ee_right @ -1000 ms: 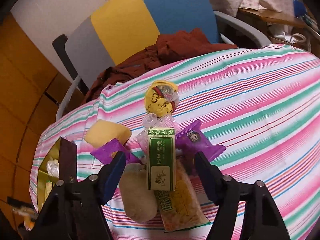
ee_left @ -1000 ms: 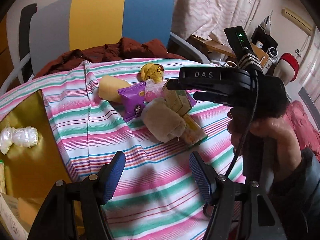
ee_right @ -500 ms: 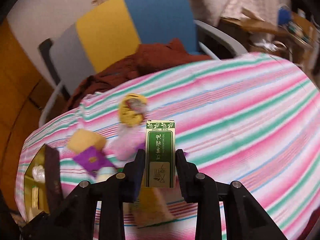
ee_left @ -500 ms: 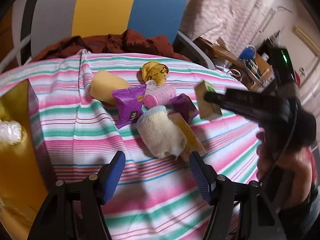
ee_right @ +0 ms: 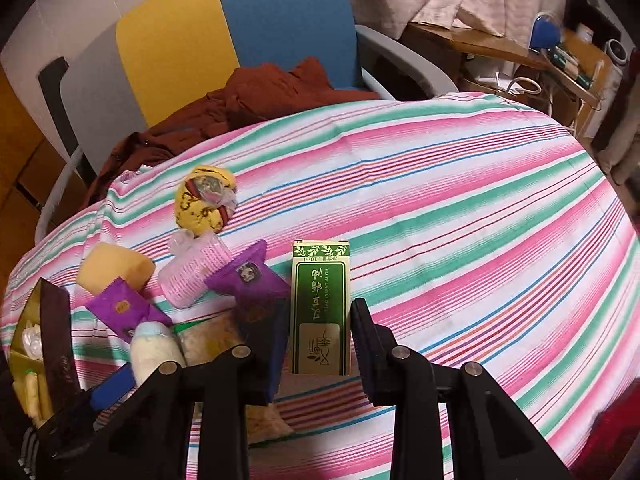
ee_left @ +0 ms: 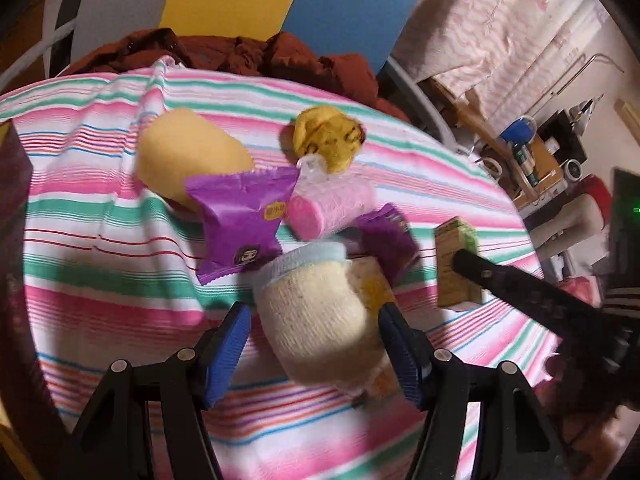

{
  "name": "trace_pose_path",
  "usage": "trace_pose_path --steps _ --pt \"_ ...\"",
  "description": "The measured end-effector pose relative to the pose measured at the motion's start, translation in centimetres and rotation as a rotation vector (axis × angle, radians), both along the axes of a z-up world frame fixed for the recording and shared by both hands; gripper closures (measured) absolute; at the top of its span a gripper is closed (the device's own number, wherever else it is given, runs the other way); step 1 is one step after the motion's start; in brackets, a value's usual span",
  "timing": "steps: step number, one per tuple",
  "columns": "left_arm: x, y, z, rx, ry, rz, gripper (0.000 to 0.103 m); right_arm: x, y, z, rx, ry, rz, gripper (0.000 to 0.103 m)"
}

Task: Organize objects
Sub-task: 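Grasp the knitted sock cup with left tool while right tool grasps green tea box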

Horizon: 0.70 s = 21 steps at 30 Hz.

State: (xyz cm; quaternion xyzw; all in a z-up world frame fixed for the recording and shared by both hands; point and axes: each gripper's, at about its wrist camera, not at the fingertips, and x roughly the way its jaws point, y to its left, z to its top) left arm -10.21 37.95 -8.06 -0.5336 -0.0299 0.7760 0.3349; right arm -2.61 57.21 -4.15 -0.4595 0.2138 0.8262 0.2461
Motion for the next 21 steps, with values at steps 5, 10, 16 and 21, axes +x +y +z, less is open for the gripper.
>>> trace_pose_path --steps 5,10,16,21 --pt "0.0 0.3 -1.5 0.042 0.003 -0.040 0.035 0.0 0.5 -1.0 -0.018 -0.045 -0.012 0.072" --pt "0.3 0.2 -1.6 0.039 0.047 -0.065 0.038 -0.2 0.4 -1.8 -0.021 -0.077 0.000 0.072" --pt "0.3 0.2 -1.5 0.038 0.064 -0.073 0.041 -0.5 0.2 -2.5 -0.009 -0.115 0.008 0.072" --pt "0.7 0.0 -1.2 0.021 0.096 -0.081 0.043 -0.8 0.3 -3.1 -0.010 -0.137 0.013 0.072"
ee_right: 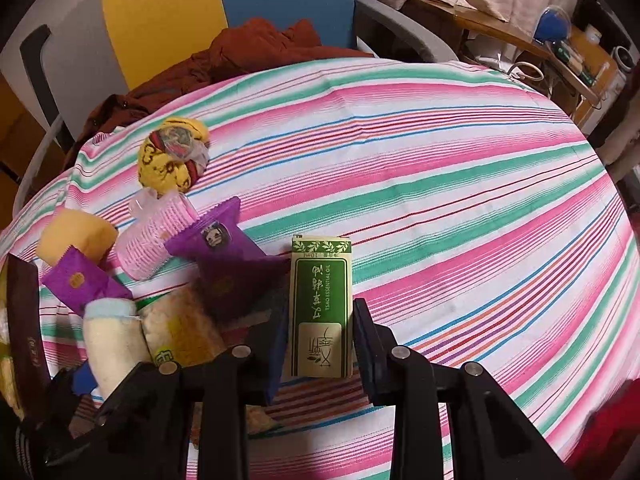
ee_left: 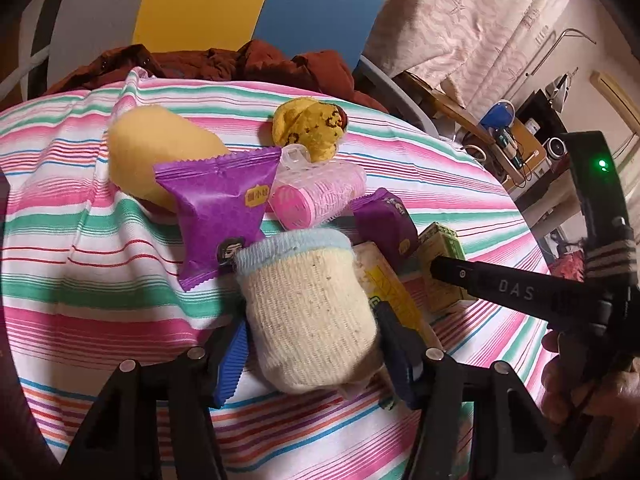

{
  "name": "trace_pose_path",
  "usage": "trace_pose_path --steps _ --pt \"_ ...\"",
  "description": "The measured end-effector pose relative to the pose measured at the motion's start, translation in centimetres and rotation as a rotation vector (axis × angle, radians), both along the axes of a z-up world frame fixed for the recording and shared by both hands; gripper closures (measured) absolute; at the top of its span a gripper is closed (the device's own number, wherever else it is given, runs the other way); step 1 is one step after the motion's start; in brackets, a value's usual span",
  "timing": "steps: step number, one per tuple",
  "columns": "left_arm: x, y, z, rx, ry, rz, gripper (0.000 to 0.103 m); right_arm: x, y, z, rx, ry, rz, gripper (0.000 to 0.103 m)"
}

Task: Organize objects
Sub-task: 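Grasp the knitted sock cup with left tool while right tool grasps green tea box, then carry the sock cup into the tray with left tool while right tool drops tea box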

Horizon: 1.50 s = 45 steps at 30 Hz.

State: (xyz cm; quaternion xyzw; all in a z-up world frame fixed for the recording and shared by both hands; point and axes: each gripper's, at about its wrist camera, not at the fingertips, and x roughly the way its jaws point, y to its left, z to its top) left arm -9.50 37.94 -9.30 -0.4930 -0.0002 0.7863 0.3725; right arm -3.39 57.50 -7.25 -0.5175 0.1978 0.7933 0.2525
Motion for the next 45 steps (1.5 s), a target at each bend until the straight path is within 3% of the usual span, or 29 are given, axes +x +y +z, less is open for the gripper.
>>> trace_pose_path --steps 13,21,24,33,39,45 --pt "1.8 -2.0 2.7 -0.045 0.099 -0.005 0.045 0.3 0.1 0.2 -0.016 0.027 -0.012 0.072" --pt "5.3 -4.3 6.1 -0.035 0.193 -0.042 0.045 1.2 0.2 2.8 0.009 0.184 -0.027 0.072" --pt "6.2 -5.8 7.0 -0.027 0.211 -0.039 0.045 1.3 -0.8 4.0 0.009 0.259 0.024 0.072" --pt "7.2 -12.1 9.9 -0.029 0.271 0.045 0.045 0.7 -4.7 6.6 0.020 0.388 0.181 0.072" --pt "6.9 -17.2 11.4 -0.033 0.314 0.136 0.045 0.5 -6.1 6.6 0.038 0.371 0.214 0.072" --pt "5.4 -23.3 10.9 -0.034 0.280 0.258 0.045 0.4 -8.2 6.8 0.069 0.341 0.266 0.072"
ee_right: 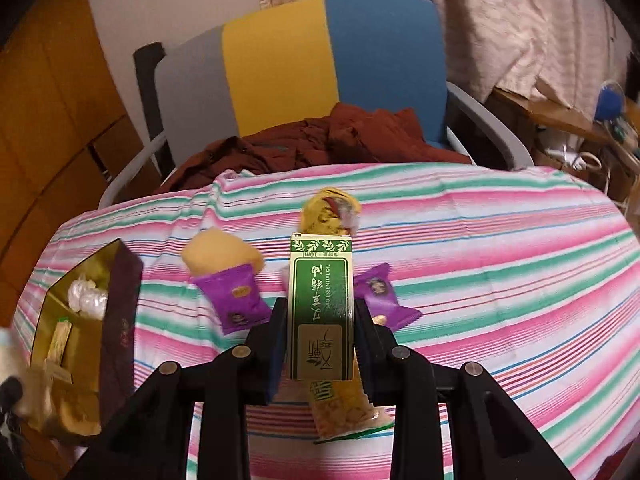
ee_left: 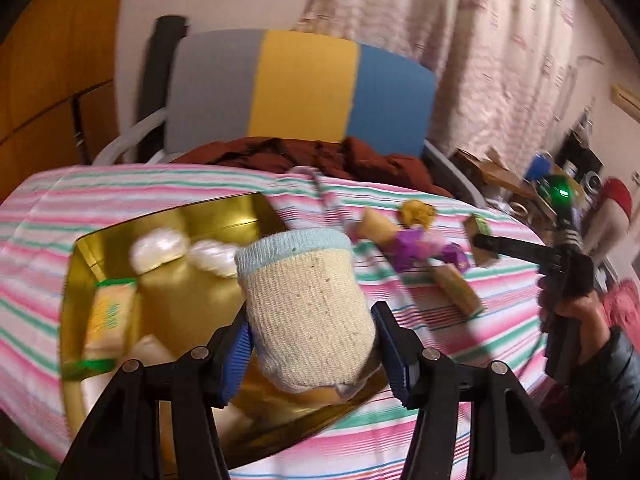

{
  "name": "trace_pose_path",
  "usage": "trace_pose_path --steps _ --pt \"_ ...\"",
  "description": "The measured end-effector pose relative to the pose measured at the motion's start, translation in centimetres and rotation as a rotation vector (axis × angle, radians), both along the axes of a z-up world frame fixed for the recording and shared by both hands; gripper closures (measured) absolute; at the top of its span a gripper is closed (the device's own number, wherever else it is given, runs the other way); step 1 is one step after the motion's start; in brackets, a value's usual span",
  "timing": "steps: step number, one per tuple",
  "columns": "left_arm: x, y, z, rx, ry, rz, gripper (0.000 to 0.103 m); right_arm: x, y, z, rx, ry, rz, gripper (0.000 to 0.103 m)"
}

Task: Organize objects
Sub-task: 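Carry the sock cup into the tray with left tool while right tool drops tea box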

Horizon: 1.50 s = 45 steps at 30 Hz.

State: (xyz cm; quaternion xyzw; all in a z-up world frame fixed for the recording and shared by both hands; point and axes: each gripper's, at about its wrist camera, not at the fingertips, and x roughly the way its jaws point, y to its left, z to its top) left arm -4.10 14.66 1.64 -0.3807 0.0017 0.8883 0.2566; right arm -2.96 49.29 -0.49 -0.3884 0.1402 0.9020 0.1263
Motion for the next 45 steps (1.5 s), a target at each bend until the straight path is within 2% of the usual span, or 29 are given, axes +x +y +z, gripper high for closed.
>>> trace_pose_path --steps 6,9,15,20,21,23,26,30,36,43,45 --pt "-1.7 -6.7 -0.8 0.018 -0.013 0.152 0.045 0.1 -4.5 2.6 0.047 0.026 0.097 0.072" --pt "-2.6 -8.9 -1.6 0.024 -0.032 0.217 0.045 -0.3 -7.6 3.8 0.031 0.043 0.165 0.072" --pt "-4.9 -11.3 -2.4 0.010 -0.044 0.285 0.045 -2.4 -15.9 4.3 -0.035 0.040 0.334 0.072" --pt "-7.2 -11.8 -1.7 -0.017 -0.031 0.320 0.043 -4.9 -22.4 3.7 -0.103 0.029 0.419 0.071" --pt "-7.4 -11.9 -1.6 -0.024 -0.027 0.333 0.041 -5.5 -23.4 3.5 -0.122 0.028 0.431 0.066" --pt "-7.5 -12.3 -1.1 -0.031 -0.022 0.352 0.037 -6.4 -25.5 3.1 -0.140 0.025 0.456 0.037" --pt "-7.0 -12.9 -0.6 -0.027 0.003 0.364 0.031 -6.5 -27.7 2.7 -0.149 0.013 0.497 0.037" --pt "-6.1 -13.3 -0.4 -0.024 0.004 0.375 0.031 -5.9 -29.3 2.0 -0.109 -0.010 0.523 0.037" --pt "-4.5 -13.4 -0.2 -0.020 0.011 0.376 0.031 -3.9 -28.8 1.6 -0.077 -0.016 0.494 0.024" --pt "-3.0 -12.7 0.0 -0.027 0.014 0.352 0.031 -1.9 -29.1 2.7 -0.001 0.027 0.456 0.010" --pt "-2.6 -12.3 0.2 -0.033 0.022 0.342 0.031 -1.6 -29.2 3.0 0.018 0.039 0.449 0.010"
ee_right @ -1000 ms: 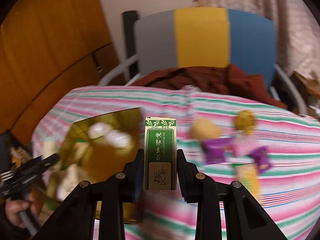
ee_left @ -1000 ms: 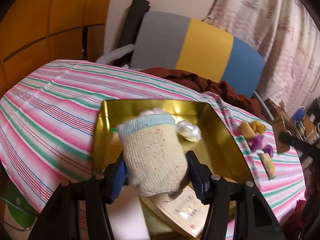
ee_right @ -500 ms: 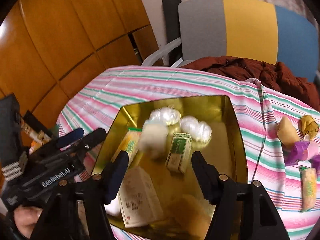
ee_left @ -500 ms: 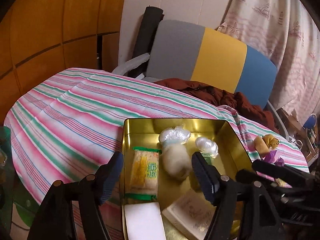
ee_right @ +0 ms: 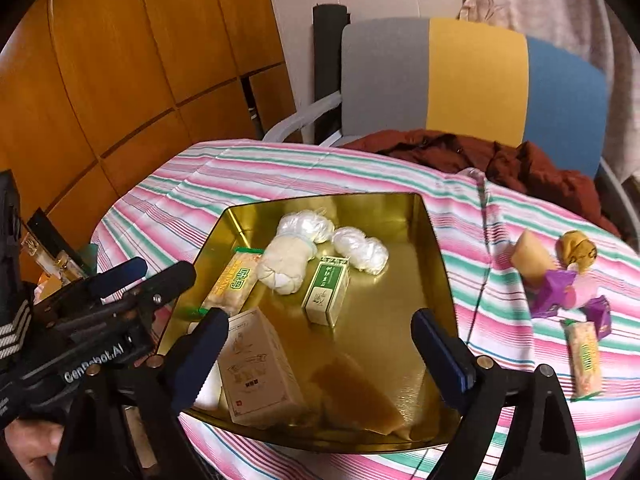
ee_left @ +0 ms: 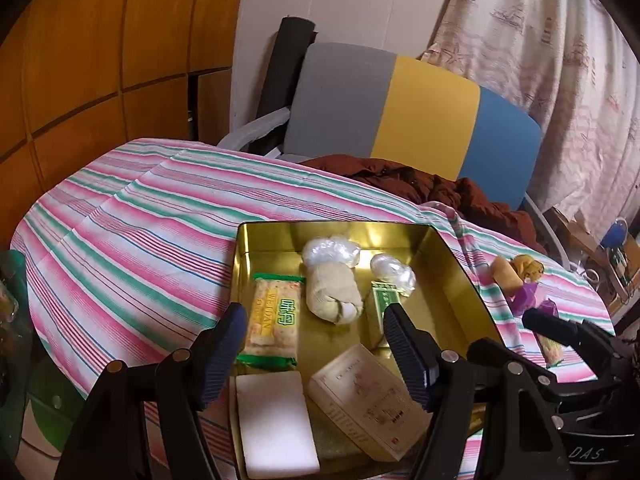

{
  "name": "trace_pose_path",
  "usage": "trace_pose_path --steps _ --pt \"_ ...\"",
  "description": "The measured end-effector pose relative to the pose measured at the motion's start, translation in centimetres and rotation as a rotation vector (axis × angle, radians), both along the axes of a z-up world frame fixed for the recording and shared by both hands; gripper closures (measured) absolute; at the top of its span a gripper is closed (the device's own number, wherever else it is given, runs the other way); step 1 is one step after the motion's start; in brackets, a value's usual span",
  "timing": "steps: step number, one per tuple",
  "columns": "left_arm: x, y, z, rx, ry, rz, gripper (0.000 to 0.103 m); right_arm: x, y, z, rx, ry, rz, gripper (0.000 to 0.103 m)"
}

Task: Organize objects
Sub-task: 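Carry the sock cup into the tray with left tool while right tool drops tea box, then move both tools back toward the purple packets and WEIDAN packet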

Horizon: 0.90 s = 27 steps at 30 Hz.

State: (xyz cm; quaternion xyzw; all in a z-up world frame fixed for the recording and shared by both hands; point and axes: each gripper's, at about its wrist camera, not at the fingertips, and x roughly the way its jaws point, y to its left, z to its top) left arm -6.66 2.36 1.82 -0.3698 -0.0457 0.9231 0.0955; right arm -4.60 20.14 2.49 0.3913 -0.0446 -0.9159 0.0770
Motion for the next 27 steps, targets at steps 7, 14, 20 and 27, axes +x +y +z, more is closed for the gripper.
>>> trace_pose_path --steps 7,14,20,27 --pt "0.7 0.7 -0.5 -0.002 -0.010 -0.015 0.031 0.8 1.4 0.3 0.038 0.026 -0.051 0.003" --pt "0.7 0.8 -1.1 0.011 -0.033 -0.023 0.031 1.1 3.7 -0.3 0.038 0.005 -0.116 0.001" --pt "0.9 1.9 -1.2 0.036 -0.049 -0.079 0.031 1.2 5.9 -1.3 0.027 -0.025 -0.147 0.001" --pt "1.1 3.6 -1.0 0.061 -0.048 -0.137 0.031 1.7 10.2 -2.3 0.032 -0.067 -0.211 0.001"
